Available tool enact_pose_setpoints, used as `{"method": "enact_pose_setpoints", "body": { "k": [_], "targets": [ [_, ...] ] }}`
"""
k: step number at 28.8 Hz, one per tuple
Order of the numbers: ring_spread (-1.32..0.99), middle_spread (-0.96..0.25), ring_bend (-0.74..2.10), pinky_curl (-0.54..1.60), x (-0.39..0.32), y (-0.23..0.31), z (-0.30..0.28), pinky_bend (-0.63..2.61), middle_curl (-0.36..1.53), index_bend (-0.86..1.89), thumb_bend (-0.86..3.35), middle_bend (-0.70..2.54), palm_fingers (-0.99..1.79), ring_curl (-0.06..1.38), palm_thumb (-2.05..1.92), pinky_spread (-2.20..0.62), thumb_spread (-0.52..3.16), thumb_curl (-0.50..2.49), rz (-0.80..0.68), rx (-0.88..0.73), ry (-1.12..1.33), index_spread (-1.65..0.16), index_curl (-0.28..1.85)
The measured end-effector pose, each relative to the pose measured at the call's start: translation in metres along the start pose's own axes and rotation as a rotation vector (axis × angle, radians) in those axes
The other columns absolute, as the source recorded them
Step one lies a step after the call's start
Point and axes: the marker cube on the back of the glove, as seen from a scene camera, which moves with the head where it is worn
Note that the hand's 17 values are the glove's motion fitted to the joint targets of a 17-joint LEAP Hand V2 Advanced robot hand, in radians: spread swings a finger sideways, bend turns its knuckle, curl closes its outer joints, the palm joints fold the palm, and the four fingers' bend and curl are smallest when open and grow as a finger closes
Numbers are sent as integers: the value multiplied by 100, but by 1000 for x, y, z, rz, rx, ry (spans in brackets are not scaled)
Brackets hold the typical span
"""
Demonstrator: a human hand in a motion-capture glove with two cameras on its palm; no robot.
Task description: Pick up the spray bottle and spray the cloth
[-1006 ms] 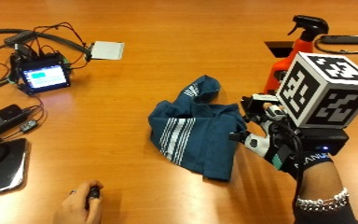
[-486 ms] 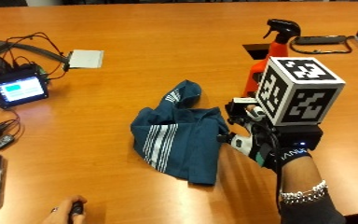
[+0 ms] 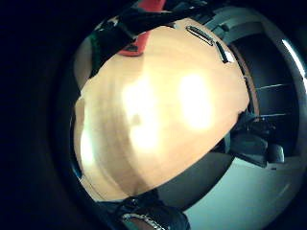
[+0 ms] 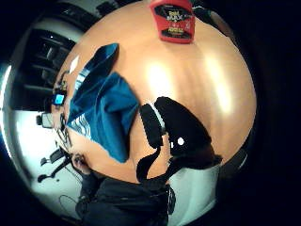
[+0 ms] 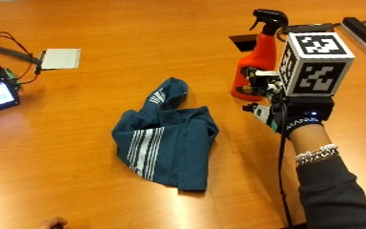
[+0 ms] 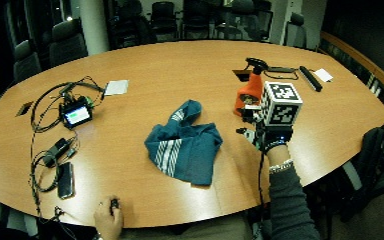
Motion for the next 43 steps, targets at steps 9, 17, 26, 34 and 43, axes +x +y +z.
{"method": "enact_pose_setpoints", "body": {
  "k": [9, 17, 26, 34, 43],
  "targets": [
    [-5, -5, 39, 29, 8, -37, 4, 28, 29, 13, 3, 19, 53, 28, 51, 26, 120, 23, 160, 101, -41, -33, 28],
    [-7, -7, 46, 31, 2, -65, 17, 34, 31, 12, 2, 19, 67, 31, 56, 22, 122, 26, 256, 322, -256, -30, 26],
    [-8, -7, 49, 33, -1, -76, 33, 33, 34, 12, 2, 22, 78, 34, 63, 17, 122, 29, 359, 487, -429, -27, 26],
    [-10, -11, 51, 33, -12, -80, 55, 28, 38, 8, 7, 30, 87, 35, 80, 13, 119, 36, 427, 440, -985, -27, 25],
    [-14, -17, 49, 30, -4, -87, 53, 16, 42, 21, 5, 37, 101, 36, 88, 9, 110, 42, 457, 524, -1122, -28, 28]
  ]
}}
